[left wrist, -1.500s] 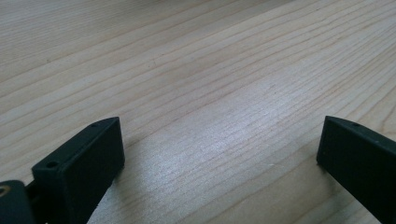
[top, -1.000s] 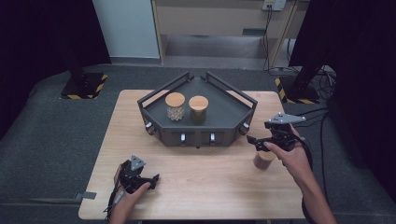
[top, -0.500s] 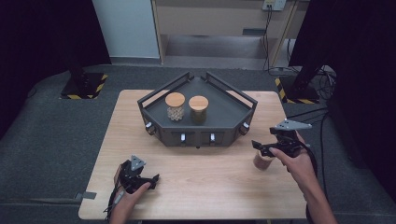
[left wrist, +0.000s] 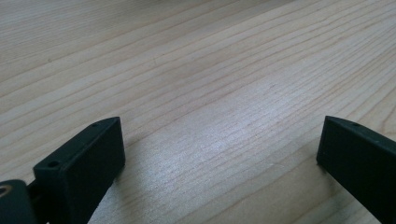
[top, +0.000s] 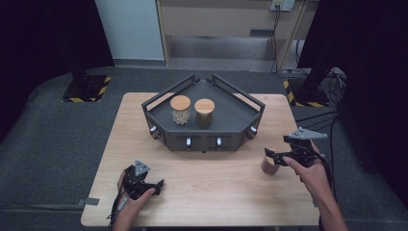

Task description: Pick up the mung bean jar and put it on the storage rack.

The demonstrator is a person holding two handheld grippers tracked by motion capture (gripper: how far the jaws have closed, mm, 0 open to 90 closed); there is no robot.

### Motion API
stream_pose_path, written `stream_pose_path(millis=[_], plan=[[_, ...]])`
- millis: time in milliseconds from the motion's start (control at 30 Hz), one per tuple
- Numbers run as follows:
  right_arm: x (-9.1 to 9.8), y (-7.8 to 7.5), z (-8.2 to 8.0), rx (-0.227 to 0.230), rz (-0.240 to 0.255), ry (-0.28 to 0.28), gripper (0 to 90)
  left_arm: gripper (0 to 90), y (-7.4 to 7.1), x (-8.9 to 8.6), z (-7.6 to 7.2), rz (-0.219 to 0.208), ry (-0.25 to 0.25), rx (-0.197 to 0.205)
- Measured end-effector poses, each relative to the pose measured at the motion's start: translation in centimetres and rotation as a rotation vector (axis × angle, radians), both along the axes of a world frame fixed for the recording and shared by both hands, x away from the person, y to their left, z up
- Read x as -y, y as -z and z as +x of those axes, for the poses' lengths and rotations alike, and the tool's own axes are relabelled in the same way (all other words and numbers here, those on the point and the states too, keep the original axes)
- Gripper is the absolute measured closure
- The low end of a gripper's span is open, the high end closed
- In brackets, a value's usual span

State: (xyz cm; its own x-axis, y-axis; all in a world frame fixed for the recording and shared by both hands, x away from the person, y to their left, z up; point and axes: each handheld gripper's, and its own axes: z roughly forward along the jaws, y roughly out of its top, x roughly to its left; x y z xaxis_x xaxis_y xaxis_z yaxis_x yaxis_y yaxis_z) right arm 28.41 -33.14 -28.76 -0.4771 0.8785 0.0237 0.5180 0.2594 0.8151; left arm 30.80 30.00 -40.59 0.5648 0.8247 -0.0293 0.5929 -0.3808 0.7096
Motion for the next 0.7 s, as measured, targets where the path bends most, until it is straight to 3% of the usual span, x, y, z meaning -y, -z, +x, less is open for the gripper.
stream_pose_path(millis=[700], plan=[[0.9, 1.3, -1.3, 0.002, 0.006, 0.021, 5.2, 0.0, 0.0, 0.0, 0.0, 0.0, 0.0, 0.0]])
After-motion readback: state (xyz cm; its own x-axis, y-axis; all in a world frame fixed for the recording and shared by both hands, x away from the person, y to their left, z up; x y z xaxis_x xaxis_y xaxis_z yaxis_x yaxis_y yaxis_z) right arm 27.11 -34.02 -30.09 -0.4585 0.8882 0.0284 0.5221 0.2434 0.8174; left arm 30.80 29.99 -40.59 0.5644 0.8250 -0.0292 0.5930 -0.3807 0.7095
